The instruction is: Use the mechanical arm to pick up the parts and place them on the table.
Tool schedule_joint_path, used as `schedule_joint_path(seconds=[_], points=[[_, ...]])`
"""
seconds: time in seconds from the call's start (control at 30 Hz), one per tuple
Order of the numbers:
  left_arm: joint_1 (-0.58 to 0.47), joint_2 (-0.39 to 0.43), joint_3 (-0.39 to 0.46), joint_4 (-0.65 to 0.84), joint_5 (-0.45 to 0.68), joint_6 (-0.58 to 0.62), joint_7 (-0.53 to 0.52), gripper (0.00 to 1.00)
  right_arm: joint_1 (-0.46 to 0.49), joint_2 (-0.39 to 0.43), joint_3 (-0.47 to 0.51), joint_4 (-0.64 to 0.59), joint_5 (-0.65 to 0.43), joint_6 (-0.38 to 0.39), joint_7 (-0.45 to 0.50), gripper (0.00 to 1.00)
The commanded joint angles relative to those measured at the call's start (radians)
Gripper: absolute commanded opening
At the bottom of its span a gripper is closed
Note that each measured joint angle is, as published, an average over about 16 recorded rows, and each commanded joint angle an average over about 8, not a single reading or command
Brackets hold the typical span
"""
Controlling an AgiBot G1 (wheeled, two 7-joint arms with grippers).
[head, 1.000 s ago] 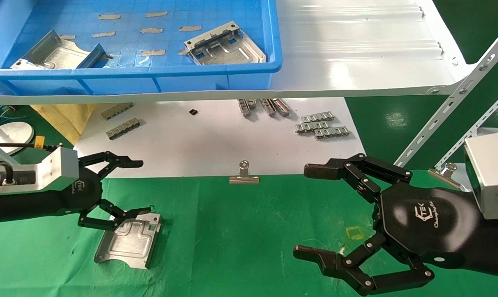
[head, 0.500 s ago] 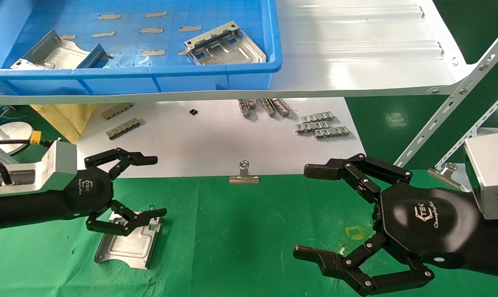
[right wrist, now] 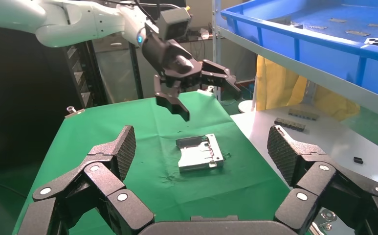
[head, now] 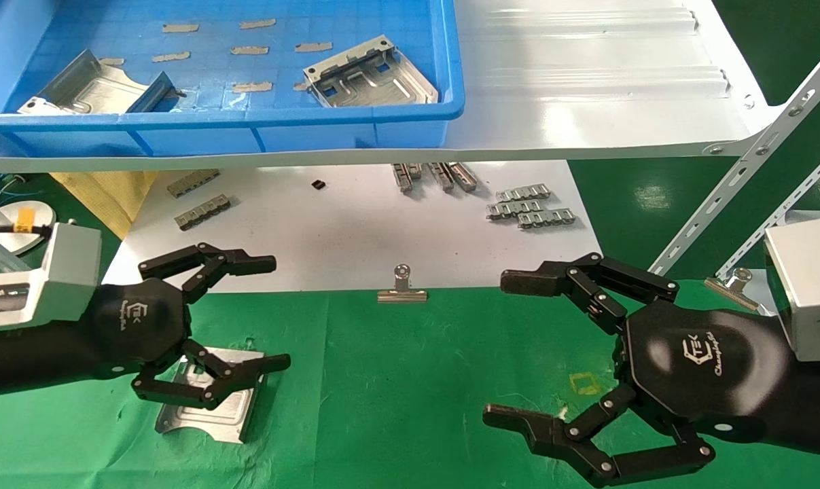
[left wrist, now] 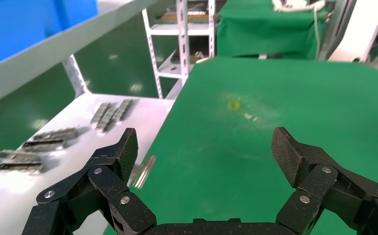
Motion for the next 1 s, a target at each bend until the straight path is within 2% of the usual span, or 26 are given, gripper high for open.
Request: schedule_joint_path(seconds=[0.03, 0.67, 1.0], points=[[0.021, -0.008, -0.021, -0.041, -0.011, -0.004, -0.03, 1.0, 0.0, 0.0, 0.0, 0.0, 0.0, 0.0, 0.0, 1.0], [0.217, -0.083, -0.209, -0.415, -0.106, -0.036, -0.302, 1.0, 0.0, 0.0, 0.0, 0.0, 0.0, 0.0, 0.0, 1.0], [0.247, -0.095, -0.238, -0.472, -0.123, -0.041, -0.334, 1.0, 0.0, 0.0, 0.0, 0.0, 0.0, 0.0, 0.0, 1.0]])
